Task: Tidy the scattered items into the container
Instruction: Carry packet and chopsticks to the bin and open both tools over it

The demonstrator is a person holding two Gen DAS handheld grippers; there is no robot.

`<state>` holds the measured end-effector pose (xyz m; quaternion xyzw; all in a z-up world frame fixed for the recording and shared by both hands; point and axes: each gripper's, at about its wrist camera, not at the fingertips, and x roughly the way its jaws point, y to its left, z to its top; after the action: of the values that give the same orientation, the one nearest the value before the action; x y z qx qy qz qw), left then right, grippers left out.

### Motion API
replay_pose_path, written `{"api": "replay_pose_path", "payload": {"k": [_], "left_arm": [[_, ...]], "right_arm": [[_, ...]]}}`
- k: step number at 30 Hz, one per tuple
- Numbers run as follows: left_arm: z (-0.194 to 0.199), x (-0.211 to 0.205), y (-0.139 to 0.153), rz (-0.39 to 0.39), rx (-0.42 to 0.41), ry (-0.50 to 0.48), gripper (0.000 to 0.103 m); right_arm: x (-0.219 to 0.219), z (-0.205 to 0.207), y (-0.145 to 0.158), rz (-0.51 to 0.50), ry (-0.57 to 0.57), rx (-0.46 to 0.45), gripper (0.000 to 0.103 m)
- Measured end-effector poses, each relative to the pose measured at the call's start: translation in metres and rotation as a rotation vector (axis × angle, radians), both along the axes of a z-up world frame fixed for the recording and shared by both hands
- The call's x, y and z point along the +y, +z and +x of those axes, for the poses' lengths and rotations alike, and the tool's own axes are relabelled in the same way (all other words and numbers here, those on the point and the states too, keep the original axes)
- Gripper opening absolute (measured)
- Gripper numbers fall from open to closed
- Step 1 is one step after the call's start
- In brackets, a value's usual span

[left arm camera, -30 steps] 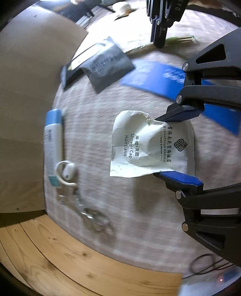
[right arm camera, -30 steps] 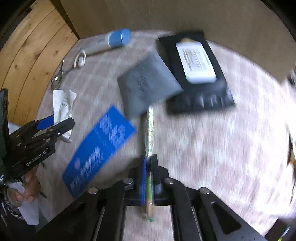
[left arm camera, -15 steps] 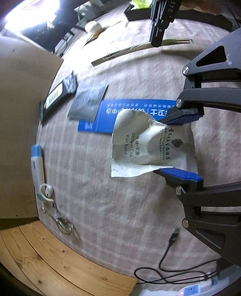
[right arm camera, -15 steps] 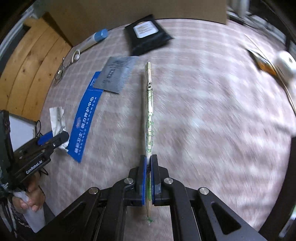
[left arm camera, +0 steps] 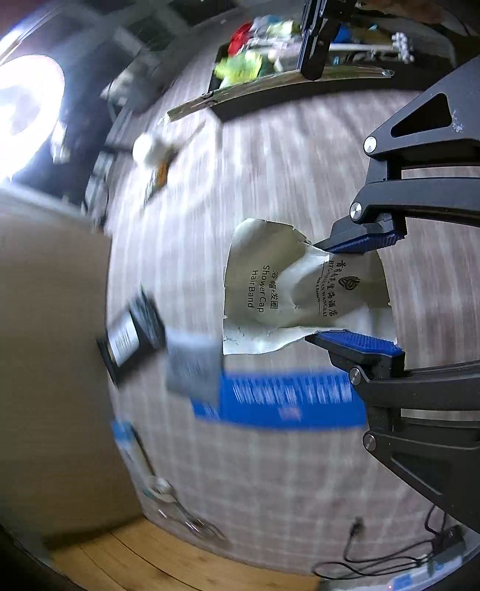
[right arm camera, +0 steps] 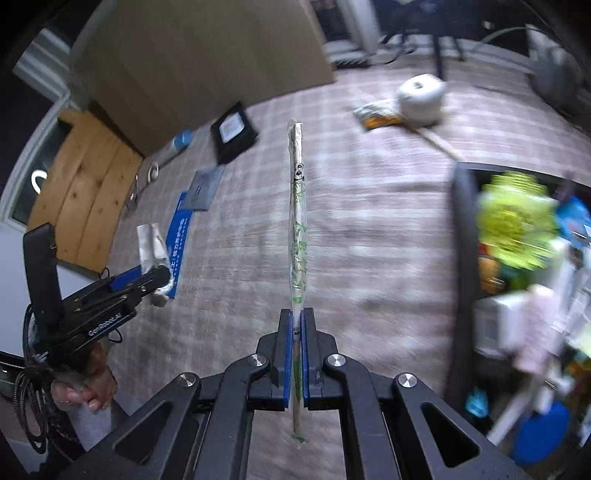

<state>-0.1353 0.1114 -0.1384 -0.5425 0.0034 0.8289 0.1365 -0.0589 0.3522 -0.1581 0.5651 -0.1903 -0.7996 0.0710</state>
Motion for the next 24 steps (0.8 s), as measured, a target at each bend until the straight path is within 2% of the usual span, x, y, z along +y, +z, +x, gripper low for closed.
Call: {"api": "replay_pose_path", "payload": {"k": [7, 13, 20, 24], "left_arm": [[0.015, 0.098, 0.027, 0.048, 0.028, -0.177, 0.041], [0.027, 0.185, 0.045, 0.074, 0.040, -0.325, 0.041], [0.033, 0.268, 0.053, 0.088, 0.035, -0.447, 0.041], [0.029, 0.306, 0.056, 0.075, 0.043, -0.498, 0.041]], "right_arm": [[0.074, 0.058, 0.027, 0.043, -0.125, 0.030, 0.004], [0.143, 0.109, 0.035, 0.096, -0.257, 0.016, 0.004], [0.202, 0.149, 0.030, 0.137, -0.356, -0.015, 0.004], [0.223, 0.157, 0.023, 0.138, -0.378, -0.029, 0.004]]}}
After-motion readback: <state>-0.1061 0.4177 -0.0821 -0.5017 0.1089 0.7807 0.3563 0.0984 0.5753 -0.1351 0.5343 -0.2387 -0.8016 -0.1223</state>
